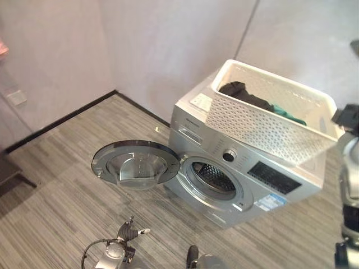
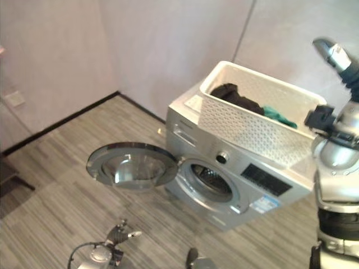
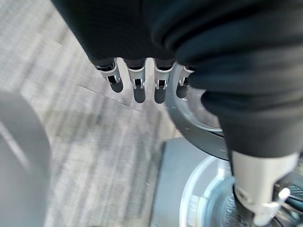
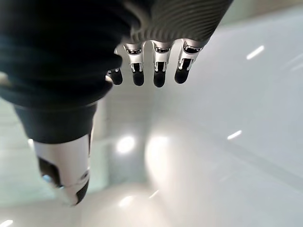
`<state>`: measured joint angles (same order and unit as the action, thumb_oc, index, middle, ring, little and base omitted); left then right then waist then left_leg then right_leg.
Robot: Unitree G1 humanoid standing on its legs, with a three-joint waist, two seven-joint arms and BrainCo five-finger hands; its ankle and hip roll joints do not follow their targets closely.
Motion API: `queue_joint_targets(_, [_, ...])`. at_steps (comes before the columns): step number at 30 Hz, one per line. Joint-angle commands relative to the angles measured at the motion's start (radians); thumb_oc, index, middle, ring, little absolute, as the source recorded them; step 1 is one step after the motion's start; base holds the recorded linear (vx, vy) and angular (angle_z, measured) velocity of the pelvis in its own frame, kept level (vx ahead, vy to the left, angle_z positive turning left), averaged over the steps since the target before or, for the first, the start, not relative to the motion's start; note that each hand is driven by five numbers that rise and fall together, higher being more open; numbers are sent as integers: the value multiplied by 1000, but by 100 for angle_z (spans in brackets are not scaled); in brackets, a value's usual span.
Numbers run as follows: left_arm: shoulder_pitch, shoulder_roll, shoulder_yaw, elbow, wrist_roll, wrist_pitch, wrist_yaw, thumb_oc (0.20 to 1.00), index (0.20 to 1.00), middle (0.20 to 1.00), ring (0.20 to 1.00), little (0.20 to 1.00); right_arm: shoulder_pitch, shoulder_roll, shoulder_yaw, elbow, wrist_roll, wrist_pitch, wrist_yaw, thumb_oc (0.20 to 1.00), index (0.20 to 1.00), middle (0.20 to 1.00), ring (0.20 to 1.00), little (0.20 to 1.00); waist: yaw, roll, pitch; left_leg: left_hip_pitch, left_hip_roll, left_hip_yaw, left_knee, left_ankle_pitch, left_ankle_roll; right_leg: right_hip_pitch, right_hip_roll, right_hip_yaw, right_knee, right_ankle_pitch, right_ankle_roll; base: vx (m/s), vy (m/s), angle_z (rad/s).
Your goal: Grab the laundry basket,head to the washer,open it,put in the laundry and shut it.
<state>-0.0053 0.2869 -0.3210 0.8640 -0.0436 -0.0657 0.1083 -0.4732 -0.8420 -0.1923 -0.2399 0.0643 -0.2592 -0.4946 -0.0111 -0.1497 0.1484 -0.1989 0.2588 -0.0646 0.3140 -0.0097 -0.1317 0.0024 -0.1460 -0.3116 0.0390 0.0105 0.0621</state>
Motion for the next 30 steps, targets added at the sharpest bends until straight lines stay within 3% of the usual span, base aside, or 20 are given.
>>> queue_joint_targets(1, [26, 77, -23, -66, -44, -38, -24, 1000, 1000, 1000, 1000, 1000, -64, -167, 67, 225, 64, 107, 109, 1000, 1000, 1000, 1000, 1000, 16, -5, -9, 123, -5, 92, -207, -25, 16, -12, -28, 67, -22, 5, 90, 48, 56, 1])
queue_joint_targets(3, [32, 80, -23, -62, -47, -40, -28, 1000, 1000, 1000, 1000, 1000, -95, -200, 109, 292, 81, 108, 124, 1000, 1000, 1000, 1000, 1000, 15, -3, -16, 136, -15, 95, -210, -27, 13, -8, -36, 71, -27, 12, 97, 63, 99, -15])
queue_joint_targets(7, [64, 98, -19, -51, -71, -35, -69, 1000, 1000, 1000, 1000, 1000, -170, -298, 242, 488, 81, 181, 250, 1000, 1000, 1000, 1000, 1000, 25, -8, -26, 184, -31, 126, -255, -28, 18, 11, -54, 71, -48, 27, 111, 74, 112, -18])
queue_joint_targets(11, [79, 99, -34, -13, -80, -37, -95, 1000, 1000, 1000, 1000, 1000, -365, -329, 466, 769, 61, 223, 353, 1000, 1000, 1000, 1000, 1000, 41, -16, -23, 220, -49, 148, -300, -20, 23, 13, -69, 71, -48, 34, 123, 35, 84, -17])
queue_joint_targets(15, [85, 92, -36, 18, -88, -40, -101, 1000, 1000, 1000, 1000, 1000, -503, -337, 617, 923, 22, 232, 406, 1000, 1000, 1000, 1000, 1000, 46, -21, -27, 234, -53, 150, -324, -16, 24, 13, -72, 66, -56, 41, 130, 20, 21, 0])
queue_joint_targets(17, [81, 81, -38, 48, -102, -43, -99, 1000, 1000, 1000, 1000, 1000, -636, -303, 753, 1073, 1, 232, 446, 1000, 1000, 1000, 1000, 1000, 54, -25, -28, 242, -54, 150, -345, -7, 23, 12, -72, 60, -62, 44, 134, 32, 18, -1])
queue_joint_targets(21, [69, 76, -45, 69, -113, -45, -99, 1000, 1000, 1000, 1000, 1000, -756, -247, 869, 1227, 0, 243, 494, 1000, 1000, 1000, 1000, 1000, 63, -30, -21, 233, -49, 146, -352, 2, 20, 3, -72, 48, -61, 46, 136, 6, 2, -1])
queue_joint_targets(25, [37, 59, -44, 158, -106, -37, -87, 1000, 1000, 1000, 1000, 1000, -826, -203, 935, 1242, 1, 246, 527, 1000, 1000, 1000, 1000, 1000, 68, -45, -9, 217, -40, 139, -343, 6, 15, -3, -67, 37, -62, 46, 135, 11, -19, 4])
queue_joint_targets(30, [29, 43, -24, 214, -108, -31, -90, 1000, 1000, 1000, 1000, 1000, -820, -251, 988, 1119, 11, 238, 565, 1000, 1000, 1000, 1000, 1000, 61, -66, -11, 208, -28, 143, -339, 7, 9, -8, -57, 31, -64, 45, 134, 16, -12, 9])
